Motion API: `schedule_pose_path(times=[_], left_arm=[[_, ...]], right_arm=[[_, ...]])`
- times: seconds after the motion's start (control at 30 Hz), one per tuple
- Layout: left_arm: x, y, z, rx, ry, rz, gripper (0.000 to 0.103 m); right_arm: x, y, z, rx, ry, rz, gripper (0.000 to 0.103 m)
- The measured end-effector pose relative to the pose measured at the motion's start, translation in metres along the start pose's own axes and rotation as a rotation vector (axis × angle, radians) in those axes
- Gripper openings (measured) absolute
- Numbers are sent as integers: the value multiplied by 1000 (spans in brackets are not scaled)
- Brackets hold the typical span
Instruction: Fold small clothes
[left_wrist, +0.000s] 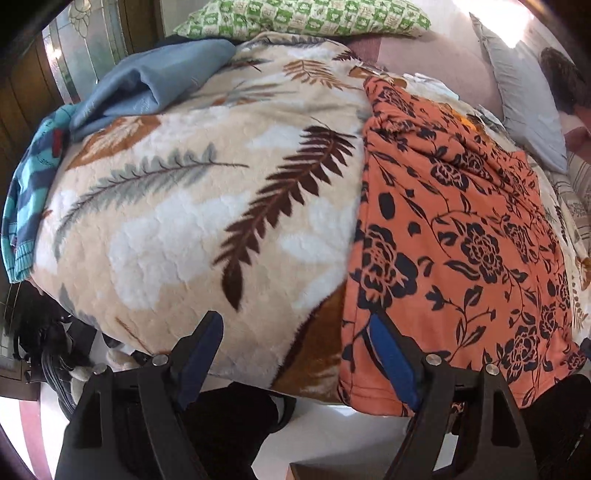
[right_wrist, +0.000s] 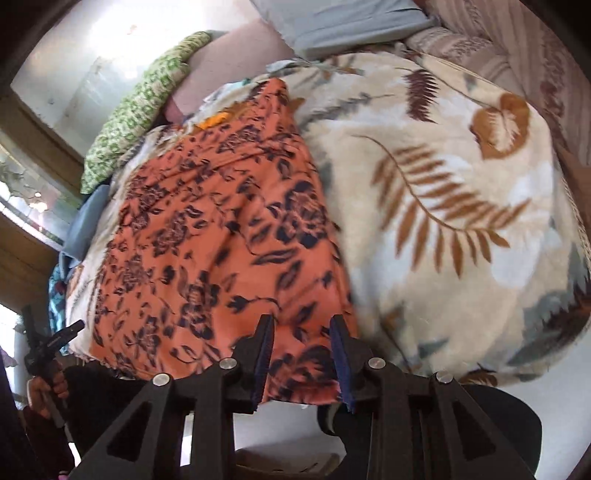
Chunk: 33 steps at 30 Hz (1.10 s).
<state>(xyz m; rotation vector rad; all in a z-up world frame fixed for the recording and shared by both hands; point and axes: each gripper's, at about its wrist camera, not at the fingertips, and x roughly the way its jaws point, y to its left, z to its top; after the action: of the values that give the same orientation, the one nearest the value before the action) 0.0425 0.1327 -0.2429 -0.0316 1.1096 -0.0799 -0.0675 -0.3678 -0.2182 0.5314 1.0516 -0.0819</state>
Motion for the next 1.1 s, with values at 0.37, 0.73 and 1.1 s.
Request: schedule_pose_path(times=[0.37, 0.73, 1.1], left_arm=[[23, -6, -16, 44, 63, 6, 74], [13, -23, -20, 117, 63, -153, 63], [10, -22, -12, 142, 85, -228, 7]], right_arm=[[47, -26, -15, 90, 200, -50, 35], [56, -27, -14, 147, 245, 3, 46], [38, -8, -18, 52, 214, 79, 9]])
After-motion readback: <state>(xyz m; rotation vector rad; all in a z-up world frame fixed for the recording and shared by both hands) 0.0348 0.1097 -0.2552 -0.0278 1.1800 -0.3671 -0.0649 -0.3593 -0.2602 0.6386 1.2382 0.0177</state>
